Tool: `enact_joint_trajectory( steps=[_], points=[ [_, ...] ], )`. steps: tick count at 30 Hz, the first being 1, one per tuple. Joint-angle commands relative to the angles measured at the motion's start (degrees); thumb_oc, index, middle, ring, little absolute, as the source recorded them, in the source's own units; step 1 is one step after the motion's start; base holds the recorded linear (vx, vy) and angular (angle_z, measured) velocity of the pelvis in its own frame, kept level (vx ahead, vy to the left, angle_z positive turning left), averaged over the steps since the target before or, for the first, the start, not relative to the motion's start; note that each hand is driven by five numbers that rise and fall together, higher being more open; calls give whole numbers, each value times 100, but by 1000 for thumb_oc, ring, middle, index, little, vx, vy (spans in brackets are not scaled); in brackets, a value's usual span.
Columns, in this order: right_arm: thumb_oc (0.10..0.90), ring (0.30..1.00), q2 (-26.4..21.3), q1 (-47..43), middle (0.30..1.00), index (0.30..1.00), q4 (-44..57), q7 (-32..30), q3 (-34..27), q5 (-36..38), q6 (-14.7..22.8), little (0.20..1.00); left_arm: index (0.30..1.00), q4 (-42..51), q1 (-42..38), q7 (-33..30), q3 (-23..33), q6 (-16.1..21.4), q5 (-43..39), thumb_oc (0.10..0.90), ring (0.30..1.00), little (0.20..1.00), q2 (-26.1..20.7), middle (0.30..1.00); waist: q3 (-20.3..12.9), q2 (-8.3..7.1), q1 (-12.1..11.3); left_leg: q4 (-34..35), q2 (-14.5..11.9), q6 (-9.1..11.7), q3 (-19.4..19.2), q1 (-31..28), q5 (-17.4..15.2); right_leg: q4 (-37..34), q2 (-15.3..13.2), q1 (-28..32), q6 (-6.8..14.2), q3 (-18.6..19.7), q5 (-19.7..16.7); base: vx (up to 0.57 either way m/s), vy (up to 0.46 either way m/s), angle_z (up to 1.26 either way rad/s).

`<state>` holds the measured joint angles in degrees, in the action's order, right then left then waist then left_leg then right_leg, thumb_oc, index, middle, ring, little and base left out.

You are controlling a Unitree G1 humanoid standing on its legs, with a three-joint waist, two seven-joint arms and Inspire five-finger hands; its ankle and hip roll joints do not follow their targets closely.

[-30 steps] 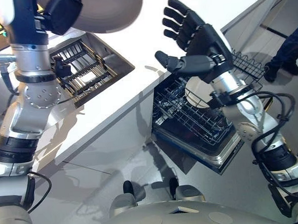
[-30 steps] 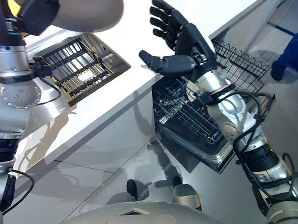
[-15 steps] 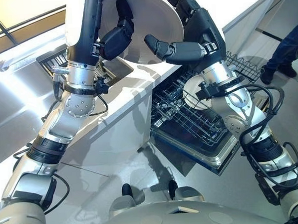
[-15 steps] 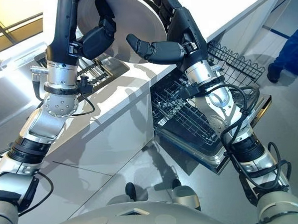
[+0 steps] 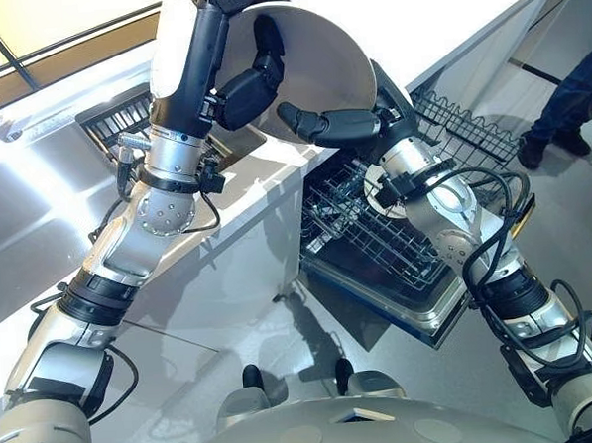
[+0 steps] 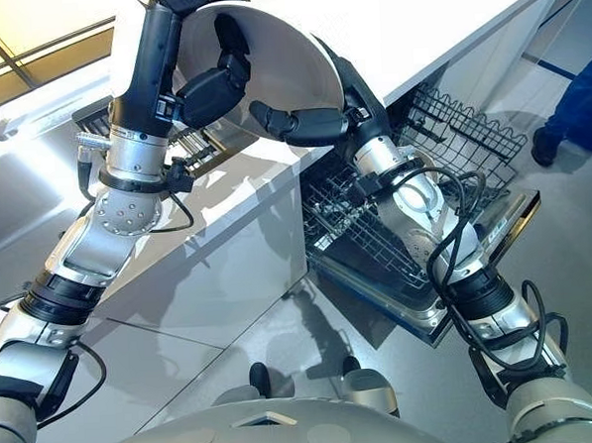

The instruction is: Pick up plates and place into dishwasher.

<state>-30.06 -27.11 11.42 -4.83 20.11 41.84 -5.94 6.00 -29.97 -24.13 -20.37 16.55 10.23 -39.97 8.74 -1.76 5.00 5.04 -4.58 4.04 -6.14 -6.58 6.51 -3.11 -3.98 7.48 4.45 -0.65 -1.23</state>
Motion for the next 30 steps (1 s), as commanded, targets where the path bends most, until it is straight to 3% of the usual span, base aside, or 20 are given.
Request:
enact_joint_trajectory(
  steps=[1, 9, 11, 12, 16, 18, 19, 20, 26, 30],
  points=[
    [100, 300, 282, -654, 300, 300, 302, 71, 17, 194, 404, 200, 300, 325, -559, -91, -11, 516, -91, 100, 300, 200, 128, 300, -651, 70, -33, -135, 361, -258, -120, -65, -714, 380, 484, -304, -18, -295, 253, 0, 0, 0],
    [100, 300, 409, -579, 300, 300, 350, -75, -23, 65, 580, 200, 300, 289, -391, 196, -92, 330, -271, 100, 300, 200, 226, 300, -629, 93, -53, -138, 367, -278, -112, -68, -718, 354, 467, -299, 1, -279, 229, 12, -4, 0],
    [100, 300, 478, -537, 300, 300, 368, -151, -62, 8, 689, 200, 300, 175, -230, 492, -102, 86, -573, 100, 300, 200, 311, 300, -618, 102, -72, -143, 367, -279, -109, -65, -719, 314, 461, -292, 9, -273, 202, 31, -18, -1],
    [100, 300, 495, -528, 300, 300, 378, -192, -74, -17, 711, 200, 340, 141, -182, 571, -114, 17, -744, 147, 340, 247, 316, 340, -610, 104, -81, -146, 368, -279, -110, -60, -717, 299, 459, -288, 12, -277, 194, 0, 0, 0],
    [100, 300, 531, -509, 300, 300, 370, -293, -169, 31, 804, 200, 300, -125, 95, 902, -73, -253, -1153, 100, 300, 200, 447, 300, -592, 112, -118, -186, 363, -283, -111, -36, -720, 262, 446, -284, 16, -299, 171, 5, -8, -1],
    [100, 300, 538, -512, 300, 300, 350, -330, -196, 23, 826, 200, 373, -282, 180, 1031, -90, -390, -1346, 185, 373, 285, 465, 373, -585, 122, -133, -197, 362, -286, -105, -26, -719, 253, 440, -281, 14, -313, 170, 9, -16, -1],
    [100, 300, 540, -518, 300, 300, 334, -355, -215, 19, 829, 200, 479, -345, 254, 1069, -62, -482, -1365, 309, 479, 409, 508, 479, -583, 126, -143, -207, 363, -286, -97, -16, -718, 247, 441, -283, 8, -313, 169, 0, 0, 0],
    [100, 300, 537, -502, 300, 300, 334, -387, -249, 10, 829, 200, 900, -418, 325, 1161, -51, -651, -1376, 800, 900, 900, 526, 900, -586, 133, -151, -208, 363, -292, -86, -17, -721, 242, 443, -280, 2, -314, 171, 27, -30, -2],
    [100, 300, 511, -461, 300, 300, 192, -789, -582, -92, 1270, 200, 900, -1026, 586, 1185, 246, -928, -2351, 800, 900, 900, 671, 900, -575, 161, -163, -262, 346, -288, -59, 11, -712, 261, 456, -268, -38, -314, 210, 6, -5, 0],
    [100, 300, 307, -263, 300, 300, 29, -1340, -1188, -710, 1559, 200, 900, -1118, 649, 850, 822, -800, -2212, 800, 900, 900, 413, 900, -581, 186, -152, -309, 340, -287, -39, 28, -733, 305, 454, -265, -61, -336, 269, 0, 0, 0]
  ],
)
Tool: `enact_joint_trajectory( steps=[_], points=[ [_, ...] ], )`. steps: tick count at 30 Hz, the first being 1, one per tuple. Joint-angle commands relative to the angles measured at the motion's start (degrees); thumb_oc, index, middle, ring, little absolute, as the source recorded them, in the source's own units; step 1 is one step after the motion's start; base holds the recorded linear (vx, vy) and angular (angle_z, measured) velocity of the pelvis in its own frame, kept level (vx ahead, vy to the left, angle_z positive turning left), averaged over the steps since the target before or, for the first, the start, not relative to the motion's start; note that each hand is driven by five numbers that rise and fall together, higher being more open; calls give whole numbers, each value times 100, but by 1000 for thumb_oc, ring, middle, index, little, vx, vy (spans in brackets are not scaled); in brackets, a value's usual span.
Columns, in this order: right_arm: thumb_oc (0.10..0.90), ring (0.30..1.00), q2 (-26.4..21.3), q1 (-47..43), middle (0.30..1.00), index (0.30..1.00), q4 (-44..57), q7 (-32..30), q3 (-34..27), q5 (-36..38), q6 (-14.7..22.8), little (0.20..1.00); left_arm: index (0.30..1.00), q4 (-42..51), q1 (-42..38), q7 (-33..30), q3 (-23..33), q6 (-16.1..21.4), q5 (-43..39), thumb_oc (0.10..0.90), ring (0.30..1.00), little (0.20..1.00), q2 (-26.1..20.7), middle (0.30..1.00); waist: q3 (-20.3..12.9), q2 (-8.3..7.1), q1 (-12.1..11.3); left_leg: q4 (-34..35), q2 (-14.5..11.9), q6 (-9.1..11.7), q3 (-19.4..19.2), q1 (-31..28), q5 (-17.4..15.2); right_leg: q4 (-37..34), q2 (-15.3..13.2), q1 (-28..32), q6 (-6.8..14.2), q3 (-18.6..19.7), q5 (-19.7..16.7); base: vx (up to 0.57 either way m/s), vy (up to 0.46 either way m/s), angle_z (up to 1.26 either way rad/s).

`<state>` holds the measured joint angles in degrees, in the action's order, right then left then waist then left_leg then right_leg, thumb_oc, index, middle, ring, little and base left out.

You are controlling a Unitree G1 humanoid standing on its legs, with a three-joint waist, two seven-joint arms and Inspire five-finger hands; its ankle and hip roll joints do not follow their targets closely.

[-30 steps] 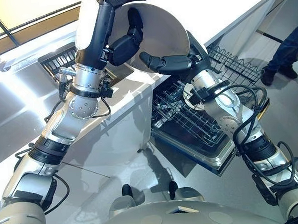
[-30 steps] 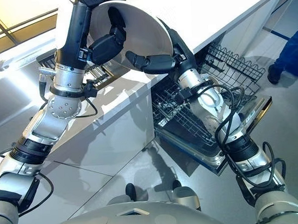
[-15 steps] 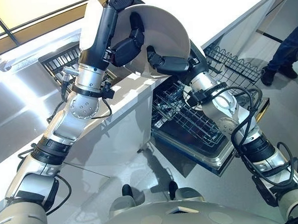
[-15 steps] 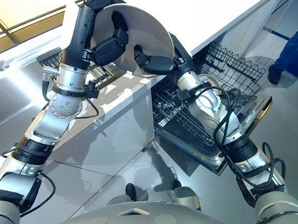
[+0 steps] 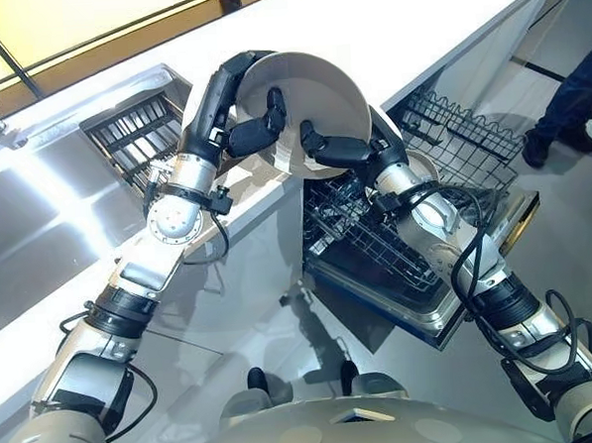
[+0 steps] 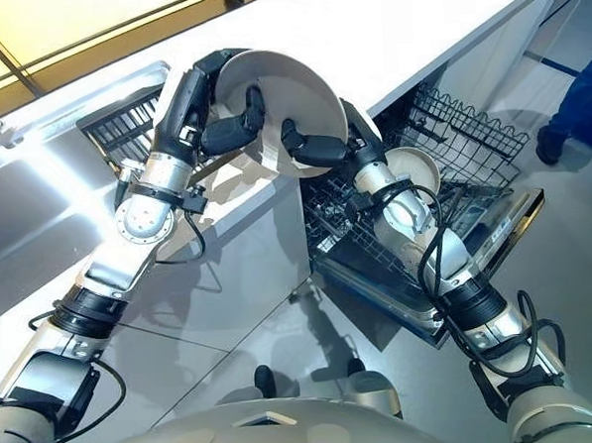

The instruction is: Pick up plates and place into dishwasher.

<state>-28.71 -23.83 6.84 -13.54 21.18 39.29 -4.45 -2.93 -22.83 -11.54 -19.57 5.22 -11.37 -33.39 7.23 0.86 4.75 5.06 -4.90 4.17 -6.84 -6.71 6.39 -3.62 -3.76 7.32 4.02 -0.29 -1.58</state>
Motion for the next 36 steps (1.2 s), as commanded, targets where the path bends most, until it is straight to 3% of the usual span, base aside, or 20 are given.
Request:
enact_joint_trajectory(
  steps=[1, 4, 6, 10, 17, 21, 25, 28, 36],
  points=[
    [100, 300, 175, -590, 300, 300, 490, -473, -1294, -460, 1410, 200, 900, -222, -62, -409, 743, 332, -52, 800, 900, 900, -247, 900, -430, -77, -125, -316, 371, -299, 32, 41, -724, 360, 431, -249, -18, -374, 307, 0, 0, 0],
    [100, 300, -332, -143, 300, 300, 92, -1177, -2073, -1868, 1710, 200, 900, -31, 8, -515, 1513, 109, 20, 800, 900, 900, -680, 900, -443, -30, -96, -341, 379, -297, 83, 48, -736, 388, 433, -241, -38, -378, 359, 11, 2, 0],
    [100, 300, -598, 114, 300, 300, -119, -1451, -2422, -2269, 1840, 200, 900, 5, 75, -532, 1810, 25, -1, 800, 900, 900, -853, 900, -441, -12, -74, -342, 385, -294, 105, 45, -738, 385, 430, -226, -45, -384, 372, 0, 0, 0],
    [100, 300, -921, 561, 300, 300, -604, -1748, -2988, -2685, 1770, 200, 900, -104, 195, -595, 2259, -67, 7, 800, 900, 900, -1047, 900, -419, 27, -21, -333, 397, -291, 130, 34, -749, 404, 418, -221, -54, -391, 407, 0, 18, 1],
    [100, 300, -957, 1492, 300, 300, -1430, -1478, -3400, -2774, 1495, 200, 900, -543, 495, -896, 2627, -45, 271, 800, 900, 900, -1104, 900, -364, 90, 87, -299, 411, -302, 122, 9, -736, 500, 397, -257, -65, -375, 468, -6, 49, 3],
    [100, 300, -832, 1844, 300, 300, -1839, -1095, -3179, -3049, 1525, 200, 900, -873, 433, -995, 2584, -82, 216, 800, 900, 900, -1147, 900, -314, 121, 159, -308, 409, -317, 100, 7, -735, 590, 380, -298, -70, -364, 508, -8, 36, 0],
    [100, 300, -802, 1954, 300, 300, -2066, -698, -2859, -3407, 1570, 200, 900, -1022, 324, -853, 2555, -29, -380, 800, 900, 900, -1137, 900, -257, 135, 185, -357, 403, -312, 94, 33, -732, 660, 357, -334, -71, -368, 527, 0, 0, 0],
    [100, 300, -815, 1877, 300, 300, -2333, -654, -2547, -3497, 1782, 200, 900, -1088, 248, -622, 2519, 188, -1090, 800, 900, 900, -929, 900, -193, 138, 150, -376, 403, -303, 134, 52, -736, 665, 352, -342, -76, -378, 526, 0, 0, 0],
    [100, 300, -786, 1370, 300, 300, -2594, -840, -1928, -3737, 1741, 200, 900, -1189, 245, -631, 2376, 310, -1180, 800, 900, 900, -734, 900, -4, 186, -60, -426, 447, -274, 304, 163, -711, 626, 336, -344, -83, -463, 509, 6, 0, 4]
  ],
)
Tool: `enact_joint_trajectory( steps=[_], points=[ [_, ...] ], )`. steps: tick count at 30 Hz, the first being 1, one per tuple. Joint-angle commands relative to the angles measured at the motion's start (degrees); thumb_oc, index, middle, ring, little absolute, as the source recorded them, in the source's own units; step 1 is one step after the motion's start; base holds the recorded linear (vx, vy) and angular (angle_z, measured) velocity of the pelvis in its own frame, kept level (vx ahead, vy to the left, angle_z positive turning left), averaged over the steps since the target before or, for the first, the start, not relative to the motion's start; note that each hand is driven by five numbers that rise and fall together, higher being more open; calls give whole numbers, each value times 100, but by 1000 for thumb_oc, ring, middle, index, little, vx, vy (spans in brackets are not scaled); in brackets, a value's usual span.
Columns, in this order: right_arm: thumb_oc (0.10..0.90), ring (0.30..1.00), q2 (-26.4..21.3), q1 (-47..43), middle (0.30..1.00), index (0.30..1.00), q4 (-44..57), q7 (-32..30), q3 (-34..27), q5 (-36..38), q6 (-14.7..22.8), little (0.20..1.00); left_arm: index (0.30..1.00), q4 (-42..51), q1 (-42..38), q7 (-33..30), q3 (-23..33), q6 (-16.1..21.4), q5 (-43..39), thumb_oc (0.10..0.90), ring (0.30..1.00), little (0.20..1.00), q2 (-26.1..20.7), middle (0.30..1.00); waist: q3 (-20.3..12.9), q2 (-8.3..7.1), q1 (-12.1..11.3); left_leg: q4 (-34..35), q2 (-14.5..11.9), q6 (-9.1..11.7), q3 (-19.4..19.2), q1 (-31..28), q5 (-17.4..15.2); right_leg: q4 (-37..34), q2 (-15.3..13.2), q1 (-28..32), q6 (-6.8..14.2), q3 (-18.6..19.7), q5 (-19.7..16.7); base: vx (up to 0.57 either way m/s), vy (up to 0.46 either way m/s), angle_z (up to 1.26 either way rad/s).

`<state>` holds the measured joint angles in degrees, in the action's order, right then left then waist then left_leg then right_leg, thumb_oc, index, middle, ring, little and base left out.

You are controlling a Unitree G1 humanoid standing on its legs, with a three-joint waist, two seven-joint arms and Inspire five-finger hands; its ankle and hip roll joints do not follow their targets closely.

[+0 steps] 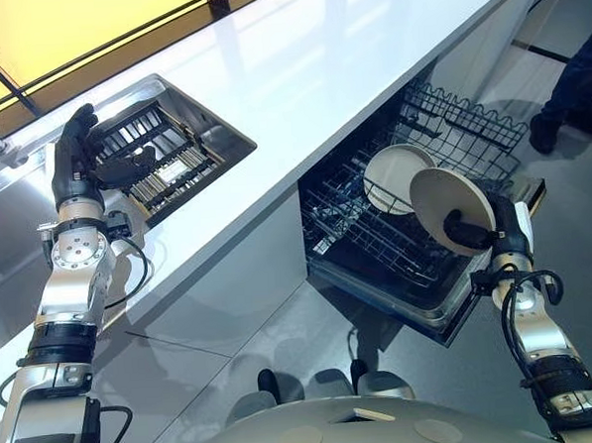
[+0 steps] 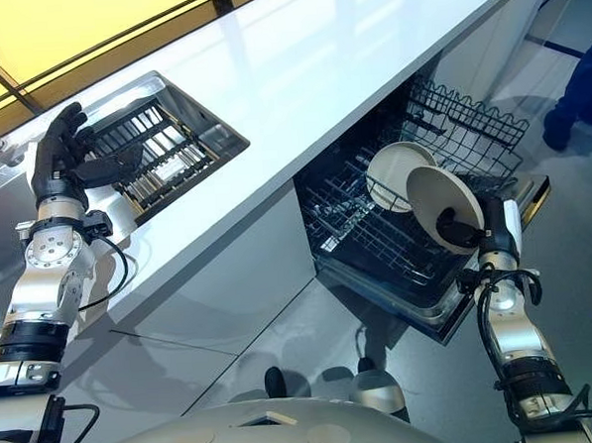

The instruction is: Pick up plates and place into dishwasher.

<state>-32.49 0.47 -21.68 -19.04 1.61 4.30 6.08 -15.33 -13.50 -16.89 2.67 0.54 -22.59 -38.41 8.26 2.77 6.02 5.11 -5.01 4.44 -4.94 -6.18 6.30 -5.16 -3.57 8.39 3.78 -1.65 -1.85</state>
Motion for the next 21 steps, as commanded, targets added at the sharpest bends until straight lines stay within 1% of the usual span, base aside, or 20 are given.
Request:
enact_joint_trajectory(
  steps=[1, 6, 11, 13, 15, 16, 19, 21],
  points=[
    [100, 300, -393, -1085, 300, 300, 239, -290, 88, -279, 658, 200, 900, 74, -673, -79, 153, 765, -77, 800, 900, 900, -223, 900, -92, -3, -213, -436, 465, -301, 135, 127, -696, 781, 313, -453, -60, -341, 537, -1, -5, 14],
    [100, 300, -333, -1226, 300, 300, 88, -206, 370, -321, 461, 200, 900, 95, -645, 22, 108, 718, -76, 800, 900, 900, -241, 900, -6, 7, -335, -452, 485, -288, 241, 190, -663, 786, 292, -451, -74, -441, 540, 4, -15, 11],
    [100, 300, -260, -1317, 300, 300, -166, -307, 669, -302, 19, 200, 900, 113, -697, 111, 14, 634, -168, 800, 900, 900, -313, 900, 52, 17, -433, -477, 500, -266, 320, 225, -630, 791, 272, -425, -84, -532, 539, 22, -18, 16],
    [100, 300, -233, -1372, 300, 300, -251, -332, 739, -251, -42, 200, 900, 111, -721, 133, -13, 616, -186, 800, 900, 900, -314, 900, 71, 20, -455, -488, 501, -254, 347, 230, -621, 796, 266, -414, -90, -554, 540, 29, -10, 18],
    [100, 300, -183, -1456, 300, 300, -349, -361, 836, -207, -181, 200, 900, 119, -736, 169, -72, 589, -189, 800, 900, 900, -304, 900, 94, 30, -493, -505, 508, -244, 384, 239, -612, 812, 261, -398, -100, -587, 549, 42, -6, 16],
    [100, 300, -133, -1498, 300, 300, -410, -410, 892, -160, -329, 200, 900, 165, -723, 201, -112, 557, -166, 800, 900, 900, -294, 900, 100, 36, -528, -509, 512, -241, 416, 243, -606, 824, 257, -387, -108, -609, 559, 44, -8, 19],
    [100, 300, -111, -1553, 300, 300, -494, -457, 950, -56, -504, 200, 900, 159, -747, 245, -148, 541, -188, 800, 900, 900, -312, 900, 112, 36, -553, -515, 518, -234, 445, 252, -598, 834, 253, -374, -115, -639, 571, 25, -4, 17],
    [100, 300, -70, -1629, 300, 300, -610, -514, 1044, -28, -743, 200, 900, 174, -776, 281, -193, 509, -215, 800, 900, 900, -334, 900, 135, 43, -589, -533, 528, -232, 484, 266, -595, 869, 249, -377, -131, -673, 590, 27, 2, 11]
  ],
)
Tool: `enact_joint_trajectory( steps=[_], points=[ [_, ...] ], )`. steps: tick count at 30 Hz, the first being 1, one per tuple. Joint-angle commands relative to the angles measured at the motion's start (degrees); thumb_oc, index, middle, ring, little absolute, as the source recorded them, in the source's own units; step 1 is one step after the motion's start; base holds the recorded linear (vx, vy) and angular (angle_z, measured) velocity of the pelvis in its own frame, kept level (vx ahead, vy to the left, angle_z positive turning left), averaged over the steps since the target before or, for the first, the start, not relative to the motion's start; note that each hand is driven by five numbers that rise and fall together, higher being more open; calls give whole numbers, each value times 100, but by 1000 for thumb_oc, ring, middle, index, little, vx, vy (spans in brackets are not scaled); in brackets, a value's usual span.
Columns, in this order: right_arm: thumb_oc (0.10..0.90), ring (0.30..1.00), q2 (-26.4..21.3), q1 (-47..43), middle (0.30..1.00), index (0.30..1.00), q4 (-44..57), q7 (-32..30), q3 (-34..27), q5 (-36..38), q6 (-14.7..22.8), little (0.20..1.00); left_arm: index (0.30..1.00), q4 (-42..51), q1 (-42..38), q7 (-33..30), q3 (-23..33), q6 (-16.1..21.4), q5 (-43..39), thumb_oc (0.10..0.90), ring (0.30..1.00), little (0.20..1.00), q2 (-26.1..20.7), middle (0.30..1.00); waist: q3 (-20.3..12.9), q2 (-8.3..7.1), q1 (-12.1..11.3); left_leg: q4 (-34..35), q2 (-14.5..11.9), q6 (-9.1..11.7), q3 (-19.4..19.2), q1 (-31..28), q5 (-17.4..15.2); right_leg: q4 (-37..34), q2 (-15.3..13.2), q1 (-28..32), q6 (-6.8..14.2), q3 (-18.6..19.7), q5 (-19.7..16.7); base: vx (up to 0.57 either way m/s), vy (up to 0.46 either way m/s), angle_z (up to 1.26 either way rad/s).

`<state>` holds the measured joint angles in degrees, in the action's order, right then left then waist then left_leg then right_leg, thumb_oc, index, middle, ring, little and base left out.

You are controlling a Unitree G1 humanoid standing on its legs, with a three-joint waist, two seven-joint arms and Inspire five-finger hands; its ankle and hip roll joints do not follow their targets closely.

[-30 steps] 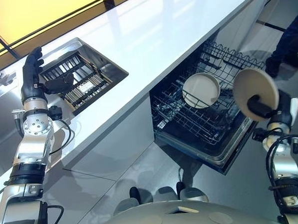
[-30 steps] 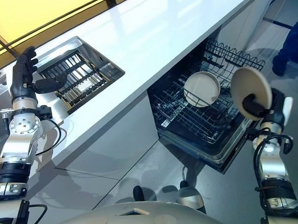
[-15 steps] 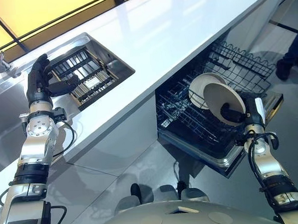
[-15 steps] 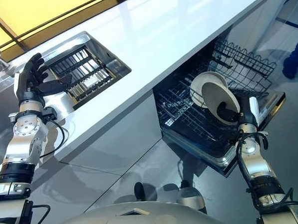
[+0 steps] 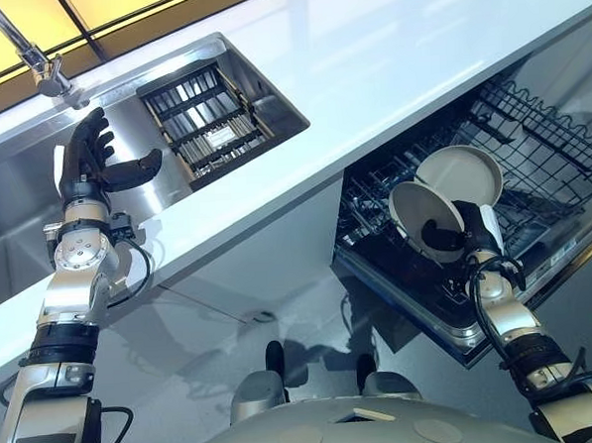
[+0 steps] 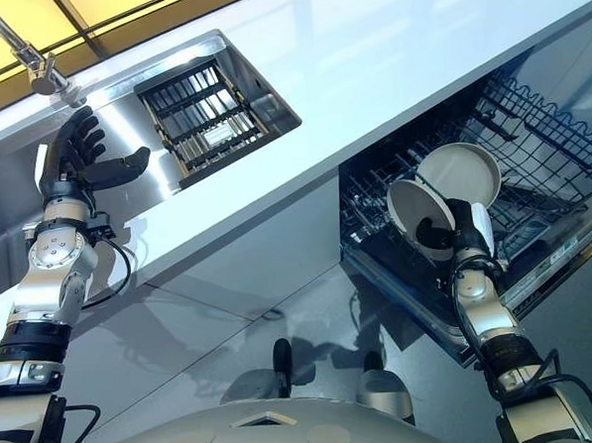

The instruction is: Pick up plates and place into dishwasher.

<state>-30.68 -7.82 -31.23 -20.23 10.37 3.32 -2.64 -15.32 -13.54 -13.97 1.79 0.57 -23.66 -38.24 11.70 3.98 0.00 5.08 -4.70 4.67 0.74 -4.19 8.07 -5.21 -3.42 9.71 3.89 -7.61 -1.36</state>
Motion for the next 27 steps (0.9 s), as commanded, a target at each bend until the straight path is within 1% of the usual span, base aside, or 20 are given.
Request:
enact_joint_trajectory(
  steps=[1, 3, 6, 8, 10, 11, 16, 17, 18, 22, 27],
  points=[
    [100, 300, -228, -837, 300, 300, 275, -402, 222, 78, -4, 200, 900, 164, -789, 14, -129, 505, -131, 800, 900, 900, -372, 900, -192, -75, -2, -534, 502, -256, -66, 72, -767, 894, 233, -511, -154, -87, 552, 19, 3, 16],
    [100, 300, -211, -861, 300, 300, 206, -402, 262, 67, -72, 200, 900, 186, -808, 32, -135, 467, -157, 800, 900, 900, -390, 900, -181, -72, -17, -539, 502, -255, -54, 77, -764, 907, 229, -509, -161, -107, 564, 12, 2, 13],
    [100, 300, -185, -908, 300, 300, 150, -401, 373, 74, -343, 200, 900, 223, -848, 62, -162, 399, -169, 800, 900, 900, -403, 900, -153, -72, -39, -552, 507, -254, -29, 87, -756, 945, 223, -517, -176, -138, 578, 9, 0, 8],
    [100, 300, -179, -918, 300, 300, 109, -411, 422, 112, -423, 200, 900, 230, -857, 83, -172, 389, -186, 800, 900, 900, -405, 900, -141, -75, -49, -548, 511, -258, -15, 85, -754, 955, 225, -516, -183, -152, 585, 10, -7, 8],
    [663, 782, -149, -957, 782, 782, 93, -479, 495, 138, -417, 763, 900, 244, -868, 105, -203, 370, -185, 800, 900, 900, -389, 900, -118, -77, -64, -562, 516, -260, 3, 89, -753, 972, 226, -518, -191, -162, 587, 10, -11, 12],
    [800, 900, -145, -963, 900, 900, 100, -494, 503, 156, -390, 900, 900, 252, -864, 108, -207, 366, -178, 800, 900, 900, -383, 900, -112, -77, -65, -567, 517, -261, 7, 91, -753, 975, 225, -519, -192, -163, 587, 7, -7, 10],
    [800, 900, 9, -1087, 900, 900, 496, -912, 554, -51, 107, 900, 900, 237, -832, 71, -274, 419, -104, 800, 900, 900, -254, 900, -63, -55, -52, -563, 531, -274, 18, 86, -754, 976, 237, -530, -198, -127, 575, 1, 1, 2],
    [800, 900, 25, -1082, 900, 900, 555, -935, 549, -64, 148, 900, 900, 239, -816, 60, -274, 425, -83, 800, 900, 900, -235, 900, -62, -51, -48, -560, 532, -277, 15, 84, -755, 979, 239, -534, -198, -118, 577, 0, 0, 0],
    [800, 900, 51, -1045, 900, 900, 681, -988, 518, -143, 283, 900, 900, 251, -777, 53, -262, 442, -65, 800, 900, 900, -207, 900, -56, -44, -32, -561, 535, -283, 7, 85, -757, 983, 239, -543, -196, -105, 576, 0, 0, 0],
    [800, 900, 61, -906, 900, 900, 962, -1041, 375, -270, 578, 900, 900, 248, -674, 51, -189, 490, -21, 800, 900, 900, -125, 900, -59, -25, 26, -556, 543, -294, -43, 68, -773, 996, 237, -559, -185, -65, 589, 0, 0, 0],
    [800, 900, 17, -782, 900, 900, 1208, -1028, 200, -317, 740, 900, 900, 230, -637, 51, -130, 482, -3, 800, 900, 900, -91, 900, -78, -39, 91, -558, 542, -305, -106, 49, -796, 988, 240, -558, -181, -32, 601, 0, 0, 0]
  ],
)
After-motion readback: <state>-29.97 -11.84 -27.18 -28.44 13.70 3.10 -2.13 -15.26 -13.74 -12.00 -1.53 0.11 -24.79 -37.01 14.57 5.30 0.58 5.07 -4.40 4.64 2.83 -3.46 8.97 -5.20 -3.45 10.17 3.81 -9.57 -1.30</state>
